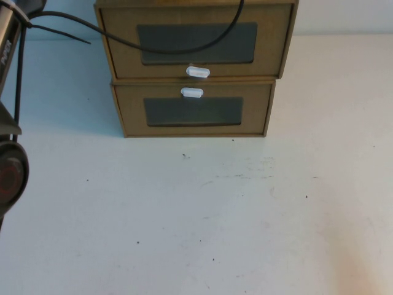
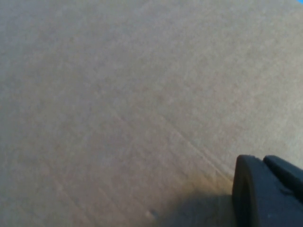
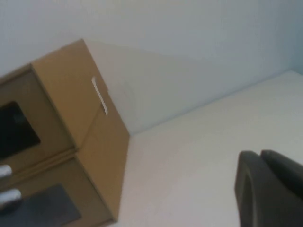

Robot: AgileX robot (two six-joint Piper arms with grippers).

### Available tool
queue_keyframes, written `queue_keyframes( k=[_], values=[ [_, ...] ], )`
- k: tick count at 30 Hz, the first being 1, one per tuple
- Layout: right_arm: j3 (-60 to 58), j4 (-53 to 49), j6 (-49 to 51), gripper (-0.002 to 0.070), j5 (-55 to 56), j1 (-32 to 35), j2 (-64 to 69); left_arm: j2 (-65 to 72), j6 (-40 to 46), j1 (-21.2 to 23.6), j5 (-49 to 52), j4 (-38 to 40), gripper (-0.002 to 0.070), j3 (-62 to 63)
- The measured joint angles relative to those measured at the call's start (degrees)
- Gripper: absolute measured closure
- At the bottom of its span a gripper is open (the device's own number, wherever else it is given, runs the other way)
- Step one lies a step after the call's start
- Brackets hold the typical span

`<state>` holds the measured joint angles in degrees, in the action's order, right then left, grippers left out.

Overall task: Open the shoe box
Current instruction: 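Pull the top drawer of the cardboard box fully open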

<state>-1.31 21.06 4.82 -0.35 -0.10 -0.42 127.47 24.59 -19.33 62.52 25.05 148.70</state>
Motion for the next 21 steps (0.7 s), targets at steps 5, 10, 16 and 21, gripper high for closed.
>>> queue_keyframes(
  k=[5, 10, 16, 21],
  values=[
    [1.20, 9.28, 1.51, 0.0689, -3.28, 0.00, 0.00, 0.00, 0.00, 0.00, 0.23, 0.00, 0.0680, 0.00],
    [11.25, 10.13, 1.51, 0.0690, -19.11, -0.21, 4.78, 0.00, -0.11, 0.00, 0.47, 0.00, 0.0680, 0.00],
    [21.93, 8.94, -4.82, 0.0689, -35.19, -0.33, 15.51, 0.00, -0.22, 0.00, 1.60, 0.22, 0.0680, 0.04],
    [28.01, 8.03, -12.48, 0.0689, -43.84, -0.43, 24.15, -0.11, -0.42, 0.00, 2.94, 0.45, 0.0680, 0.13]
  ],
)
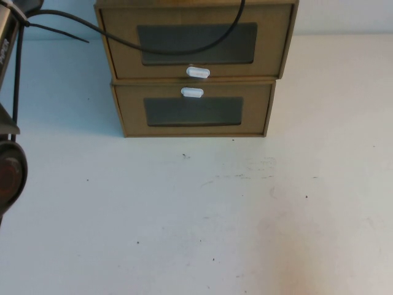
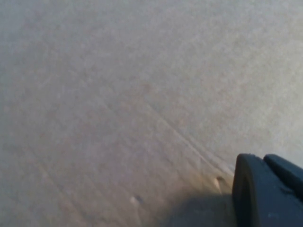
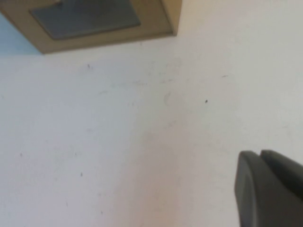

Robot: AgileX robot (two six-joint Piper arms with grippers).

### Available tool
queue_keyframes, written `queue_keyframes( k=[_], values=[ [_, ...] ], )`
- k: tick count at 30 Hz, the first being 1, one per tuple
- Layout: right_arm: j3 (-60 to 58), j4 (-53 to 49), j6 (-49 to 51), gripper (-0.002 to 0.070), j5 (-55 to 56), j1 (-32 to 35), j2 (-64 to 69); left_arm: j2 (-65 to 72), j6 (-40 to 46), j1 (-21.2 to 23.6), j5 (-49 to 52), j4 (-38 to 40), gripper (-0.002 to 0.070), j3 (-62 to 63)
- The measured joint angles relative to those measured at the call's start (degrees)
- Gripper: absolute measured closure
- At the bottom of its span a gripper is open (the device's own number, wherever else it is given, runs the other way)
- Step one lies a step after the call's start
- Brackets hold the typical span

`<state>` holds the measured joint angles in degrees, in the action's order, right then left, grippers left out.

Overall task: Open the shoe box
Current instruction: 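Pull the top drawer of the cardboard box fully open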

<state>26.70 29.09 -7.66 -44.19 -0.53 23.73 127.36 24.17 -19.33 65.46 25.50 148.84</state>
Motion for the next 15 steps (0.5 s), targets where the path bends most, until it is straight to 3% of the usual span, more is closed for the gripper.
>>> queue_keyframes(
  k=[7, 15],
  values=[
    [8.18, -0.59, -4.48, 0.0689, -4.38, -3.90, 12.34, -0.08, 0.00, 0.00, 1.12, 0.13, 0.0680, 0.04],
    [23.87, -3.30, -6.27, 0.0689, -4.86, -17.50, 33.65, -0.21, -0.20, 0.00, 1.29, 0.15, 0.0680, 0.04]
  ],
)
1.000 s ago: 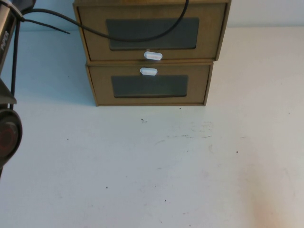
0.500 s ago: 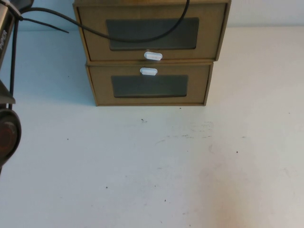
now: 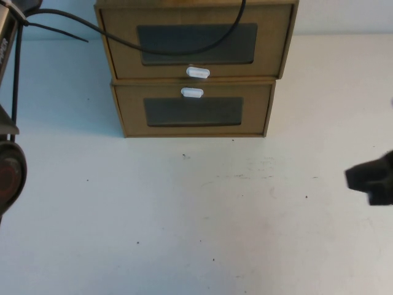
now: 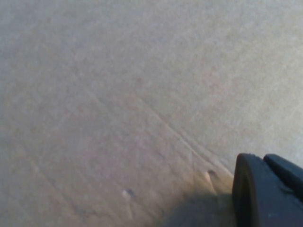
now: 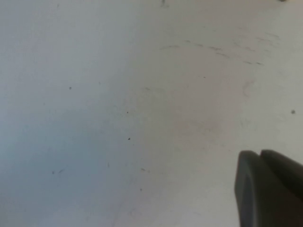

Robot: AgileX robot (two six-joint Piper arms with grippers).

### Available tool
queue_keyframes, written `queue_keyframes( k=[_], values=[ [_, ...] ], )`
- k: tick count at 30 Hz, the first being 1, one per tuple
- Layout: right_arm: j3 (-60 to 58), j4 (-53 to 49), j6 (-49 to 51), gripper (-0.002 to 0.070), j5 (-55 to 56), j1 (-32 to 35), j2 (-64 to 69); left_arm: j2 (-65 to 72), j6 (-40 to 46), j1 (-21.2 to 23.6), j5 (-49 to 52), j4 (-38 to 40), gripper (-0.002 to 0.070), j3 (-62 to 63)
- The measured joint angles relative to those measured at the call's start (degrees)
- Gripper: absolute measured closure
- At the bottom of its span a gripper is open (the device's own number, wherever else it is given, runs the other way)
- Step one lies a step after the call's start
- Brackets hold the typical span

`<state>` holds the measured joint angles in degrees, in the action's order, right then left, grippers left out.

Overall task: Open the shoe box
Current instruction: 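Pull the top drawer of the cardboard box fully open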

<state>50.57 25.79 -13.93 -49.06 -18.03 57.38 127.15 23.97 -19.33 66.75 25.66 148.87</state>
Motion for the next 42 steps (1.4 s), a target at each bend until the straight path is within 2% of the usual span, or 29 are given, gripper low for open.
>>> queue_keyframes(
  k=[7, 10, 14, 19, 26, 30, 37, 42],
  values=[
    [14.87, -19.24, 7.96, 0.0689, 0.12, -16.88, 17.64, 0.00, -0.05, 0.00, 0.13, 0.10, 0.0680, 0.00],
    [18.54, -30.79, 12.52, 0.0689, 2.29, -23.15, 22.97, 0.00, -0.41, 0.00, 0.35, 0.10, 0.0680, 0.09],
    [19.57, -52.77, 21.60, 0.0689, 7.10, -30.33, 27.83, 0.00, -1.17, 0.00, 0.48, 0.10, 0.0680, 0.23],
    [19.57, -78.84, 33.31, 0.0689, 11.82, -34.74, 32.68, 0.00, -2.68, 0.00, 0.48, 0.10, 0.0680, 0.23],
    [19.57, -105.04, 46.75, 0.0677, 14.49, -35.13, 38.80, 0.00, -4.21, 0.00, 0.94, 0.10, 0.0680, 0.28],
    [19.95, -116.61, 52.11, 0.0594, 15.71, -35.13, 42.07, 0.00, -4.34, 0.00, 0.94, 0.23, 0.0680, 0.28],
    [24.20, -120.21, 54.27, 0.0336, 15.87, -33.63, 48.11, 0.00, -4.55, 0.00, 0.94, 0.23, 0.0680, 0.28],
    [29.67, -120.29, 55.40, 0.0291, 13.06, -31.99, 53.32, 0.00, -4.55, 0.00, 0.94, 0.23, 0.0680, 0.28]
  ],
)
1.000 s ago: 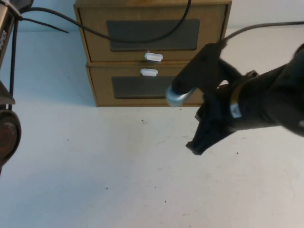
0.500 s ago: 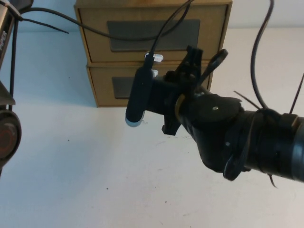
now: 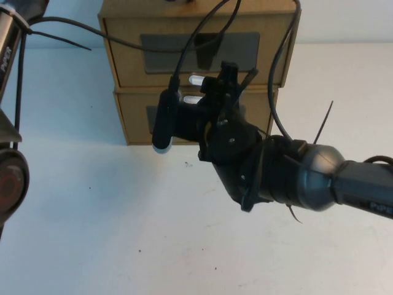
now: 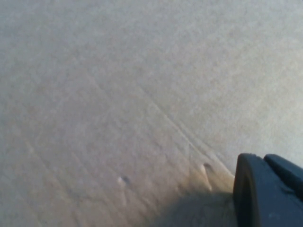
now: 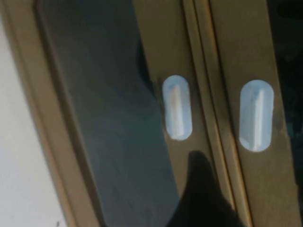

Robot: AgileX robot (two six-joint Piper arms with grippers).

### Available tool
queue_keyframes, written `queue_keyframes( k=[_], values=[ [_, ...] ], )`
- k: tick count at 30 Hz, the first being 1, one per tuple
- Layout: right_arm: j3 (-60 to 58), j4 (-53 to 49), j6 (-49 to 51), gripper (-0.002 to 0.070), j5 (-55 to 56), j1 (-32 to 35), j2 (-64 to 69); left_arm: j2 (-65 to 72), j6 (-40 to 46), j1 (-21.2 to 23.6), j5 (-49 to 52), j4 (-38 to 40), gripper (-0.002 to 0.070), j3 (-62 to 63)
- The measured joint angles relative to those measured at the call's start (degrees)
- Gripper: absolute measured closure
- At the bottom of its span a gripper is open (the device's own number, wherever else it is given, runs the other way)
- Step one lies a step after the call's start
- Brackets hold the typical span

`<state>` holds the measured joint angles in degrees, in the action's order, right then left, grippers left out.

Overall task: Open the shoe box
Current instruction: 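Pull the top drawer of the cardboard box fully open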

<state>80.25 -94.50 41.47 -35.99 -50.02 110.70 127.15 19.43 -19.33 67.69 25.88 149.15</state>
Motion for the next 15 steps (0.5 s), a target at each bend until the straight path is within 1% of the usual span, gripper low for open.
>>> queue_keyframes(
  k=[8, 15],
  values=[
    [5.59, -0.14, 0.55, 0.0287, 0.19, 2.70, 4.96, 0.00, 0.00, 0.00, 0.00, 0.00, 0.0680, 0.00],
    [6.44, -0.26, 0.69, 0.0343, 2.66, 3.71, 5.69, 0.00, -0.02, 0.00, 0.00, 0.00, 0.0680, 0.00]
  ],
)
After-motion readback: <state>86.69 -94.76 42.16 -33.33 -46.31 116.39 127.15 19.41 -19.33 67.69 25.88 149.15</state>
